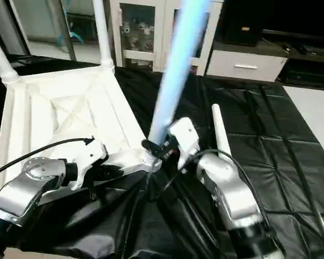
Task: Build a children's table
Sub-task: Pick table leg
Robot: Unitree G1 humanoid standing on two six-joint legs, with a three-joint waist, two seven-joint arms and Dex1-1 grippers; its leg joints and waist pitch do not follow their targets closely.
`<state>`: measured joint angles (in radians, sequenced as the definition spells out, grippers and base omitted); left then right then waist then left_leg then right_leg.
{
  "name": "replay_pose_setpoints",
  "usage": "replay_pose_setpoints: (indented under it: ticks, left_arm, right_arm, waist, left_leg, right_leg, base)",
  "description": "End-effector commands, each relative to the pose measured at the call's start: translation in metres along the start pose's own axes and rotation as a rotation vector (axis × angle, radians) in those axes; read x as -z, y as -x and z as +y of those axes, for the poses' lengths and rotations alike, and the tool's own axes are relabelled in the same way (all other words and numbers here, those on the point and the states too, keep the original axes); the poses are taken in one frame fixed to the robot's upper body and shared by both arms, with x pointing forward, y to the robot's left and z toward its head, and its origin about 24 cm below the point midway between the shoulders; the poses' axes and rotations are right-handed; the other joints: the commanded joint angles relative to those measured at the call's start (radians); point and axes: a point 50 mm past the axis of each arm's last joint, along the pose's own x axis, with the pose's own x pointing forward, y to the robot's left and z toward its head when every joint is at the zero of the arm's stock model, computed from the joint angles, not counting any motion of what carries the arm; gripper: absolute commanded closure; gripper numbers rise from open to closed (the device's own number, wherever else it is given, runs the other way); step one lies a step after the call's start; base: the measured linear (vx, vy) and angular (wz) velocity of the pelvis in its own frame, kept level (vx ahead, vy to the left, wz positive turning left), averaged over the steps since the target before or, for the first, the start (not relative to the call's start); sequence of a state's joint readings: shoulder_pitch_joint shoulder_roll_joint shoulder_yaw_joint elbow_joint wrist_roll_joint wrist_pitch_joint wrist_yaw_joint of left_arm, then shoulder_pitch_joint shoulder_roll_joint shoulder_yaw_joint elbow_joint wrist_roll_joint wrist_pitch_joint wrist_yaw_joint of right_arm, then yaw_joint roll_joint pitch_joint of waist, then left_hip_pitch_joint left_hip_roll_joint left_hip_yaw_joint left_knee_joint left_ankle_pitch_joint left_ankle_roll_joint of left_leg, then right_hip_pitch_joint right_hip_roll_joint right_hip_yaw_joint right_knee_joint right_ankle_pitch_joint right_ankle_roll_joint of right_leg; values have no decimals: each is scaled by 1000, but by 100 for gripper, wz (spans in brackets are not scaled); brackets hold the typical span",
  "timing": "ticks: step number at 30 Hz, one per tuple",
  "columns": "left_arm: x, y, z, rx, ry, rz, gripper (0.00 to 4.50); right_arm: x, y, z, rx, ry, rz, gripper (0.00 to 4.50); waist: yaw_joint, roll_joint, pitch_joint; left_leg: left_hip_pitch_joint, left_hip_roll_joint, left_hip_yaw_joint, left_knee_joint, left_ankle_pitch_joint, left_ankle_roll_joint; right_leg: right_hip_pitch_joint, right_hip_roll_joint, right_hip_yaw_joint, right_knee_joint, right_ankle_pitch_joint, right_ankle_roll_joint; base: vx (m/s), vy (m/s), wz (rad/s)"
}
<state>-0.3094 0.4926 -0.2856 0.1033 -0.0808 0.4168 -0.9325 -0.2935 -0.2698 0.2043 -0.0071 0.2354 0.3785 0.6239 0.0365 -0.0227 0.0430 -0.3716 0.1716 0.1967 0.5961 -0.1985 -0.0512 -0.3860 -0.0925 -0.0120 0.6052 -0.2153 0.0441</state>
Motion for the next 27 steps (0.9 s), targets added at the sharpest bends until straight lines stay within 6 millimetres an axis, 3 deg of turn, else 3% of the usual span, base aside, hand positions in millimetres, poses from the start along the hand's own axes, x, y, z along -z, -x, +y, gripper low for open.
replay_pose_setpoints:
  ticks: [1, 7, 8, 16, 21, 27]
  left_arm:
    - [-16, 2, 7, -52, -29, -94, 450]
    - [-16, 3, 7, -50, -32, -92, 450]
    - [-16, 3, 7, -50, -32, -92, 450]
    - [-16, 2, 6, -51, -32, -92, 450]
    - [-15, 2, 6, -51, -31, -88, 450]
    - [-15, 4, 7, -55, -32, -84, 450]
  right_arm:
    - [37, 0, 7, -49, -114, 181, 267]
    - [29, -7, -6, -74, -166, 232, 267]
    - [29, -7, -6, -74, -169, 234, 268]
    - [32, -14, -13, -63, -197, 291, 268]
    - [27, -17, -12, -130, -198, 333, 268]
    - [27, -19, -13, -183, -187, 387, 268]
  waist:
    - [-9, -4, -27]
    - [-13, -1, -30]
    - [-12, -5, -31]
    - [-10, -7, -31]
    - [-11, -6, -30]
    - [-7, -7, -31]
  left_leg:
    - [24, 52, -49, -106, -514, -71]
    - [25, 53, -47, -111, -508, -76]
    - [27, 52, -45, -109, -503, -73]
    - [26, 53, -41, -108, -480, -73]
    - [28, 53, -44, -108, -507, -82]
    - [30, 54, -40, -106, -491, -77]
  right_leg:
    - [-20, -50, 26, -114, -629, -76]
    - [-18, -47, 24, -110, -547, -100]
    - [-19, -47, 26, -110, -543, -106]
    - [-17, -48, 26, -108, -525, -117]
    - [-18, -49, 25, -111, -555, -107]
    - [-21, -48, 27, -108, -518, -121]
  base:
    - [0, 0, 0]
    - [0, 0, 0]
    - [0, 0, 0]
    - [0, 0, 0]
    - [0, 0, 0]
    - [0, 0, 0]
